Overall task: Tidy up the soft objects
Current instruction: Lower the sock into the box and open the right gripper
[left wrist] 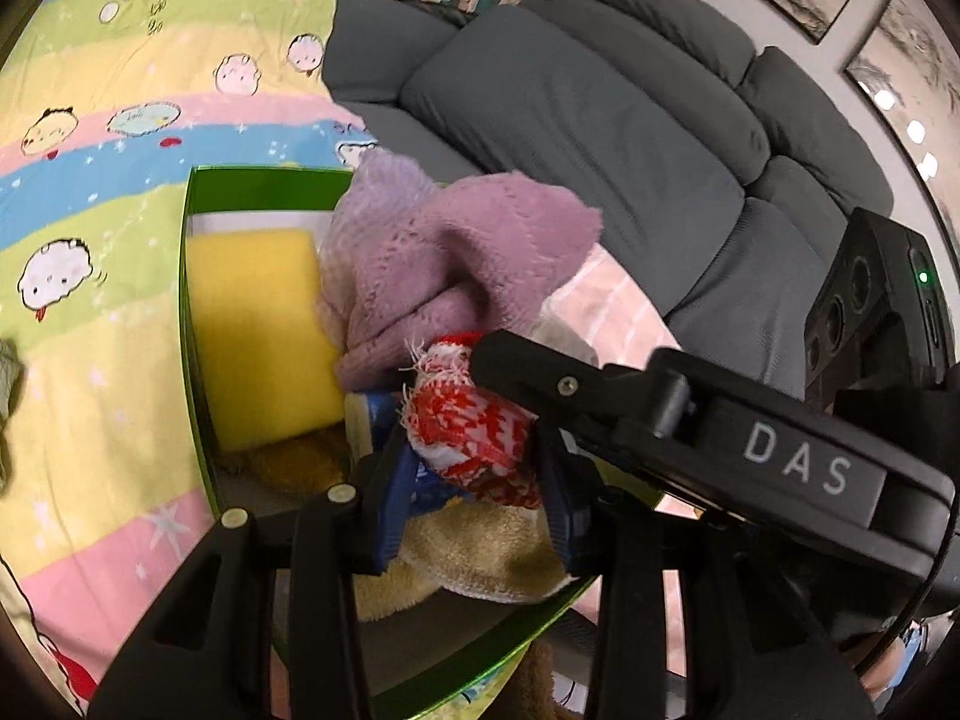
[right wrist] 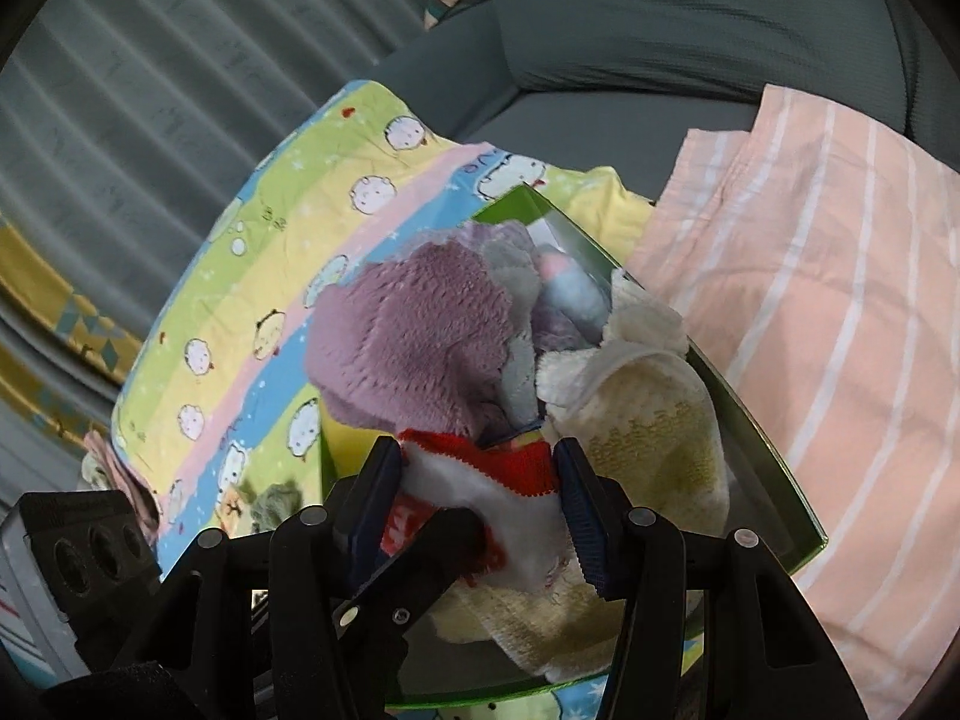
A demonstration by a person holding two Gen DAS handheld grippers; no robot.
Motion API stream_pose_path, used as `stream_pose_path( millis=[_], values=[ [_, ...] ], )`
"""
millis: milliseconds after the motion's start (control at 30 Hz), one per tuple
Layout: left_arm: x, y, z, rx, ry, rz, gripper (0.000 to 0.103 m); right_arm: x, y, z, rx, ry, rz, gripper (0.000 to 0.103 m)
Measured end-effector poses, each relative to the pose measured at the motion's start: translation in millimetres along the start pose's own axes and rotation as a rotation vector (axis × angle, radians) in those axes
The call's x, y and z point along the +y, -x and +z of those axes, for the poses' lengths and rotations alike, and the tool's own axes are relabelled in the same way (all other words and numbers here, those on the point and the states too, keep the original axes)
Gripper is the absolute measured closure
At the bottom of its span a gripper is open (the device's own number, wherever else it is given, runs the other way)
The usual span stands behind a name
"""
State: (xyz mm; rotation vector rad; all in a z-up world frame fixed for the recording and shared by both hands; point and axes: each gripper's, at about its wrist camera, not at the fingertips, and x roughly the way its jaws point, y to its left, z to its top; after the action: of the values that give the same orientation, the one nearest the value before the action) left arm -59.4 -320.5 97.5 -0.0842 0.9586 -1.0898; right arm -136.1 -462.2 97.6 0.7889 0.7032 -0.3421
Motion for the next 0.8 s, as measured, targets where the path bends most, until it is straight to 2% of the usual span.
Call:
stream_pose_path(
  millis=[133, 167, 233, 300, 367, 567, 633, 733, 800],
  values=[
    [0, -4, -2, 0.023, 0.020, 0.015, 0.061, -2, -5, -1, 0.009, -0.015, -0.011, 0.048],
    [0, -4, -3, 0.027, 0.021, 0.014, 0.052, -3, -6, -1, 0.011, -0.020, -0.011, 0.048],
    [-3, -2, -3, 0.027, 0.012, 0.019, 0.043, -2, -4, -1, 0.009, -0.024, -0.009, 0.045],
    [-8, 4, -5, 0.027, -0.014, 0.043, 0.038, 1, 2, -2, -0.008, -0.018, -0.023, 0.035],
    [-9, 12, -7, 0.015, -0.030, 0.046, 0.027, 6, 8, -3, -0.030, -0.007, -0.020, 0.028],
    [2, 57, -14, -0.054, -0.005, 0.047, 0.018, 29, 28, -10, -0.099, 0.056, 0.001, 0.015],
    [9, 78, -19, -0.086, 0.005, 0.080, 0.018, 41, 34, -16, -0.114, 0.088, 0.013, 0.015],
    [29, 115, -30, -0.144, 0.029, 0.175, 0.017, 60, 41, -24, -0.130, 0.138, 0.033, 0.012],
    [50, 140, -41, -0.175, 0.076, 0.248, 0.012, 72, 44, -30, -0.145, 0.165, 0.048, 0.008]
  ],
)
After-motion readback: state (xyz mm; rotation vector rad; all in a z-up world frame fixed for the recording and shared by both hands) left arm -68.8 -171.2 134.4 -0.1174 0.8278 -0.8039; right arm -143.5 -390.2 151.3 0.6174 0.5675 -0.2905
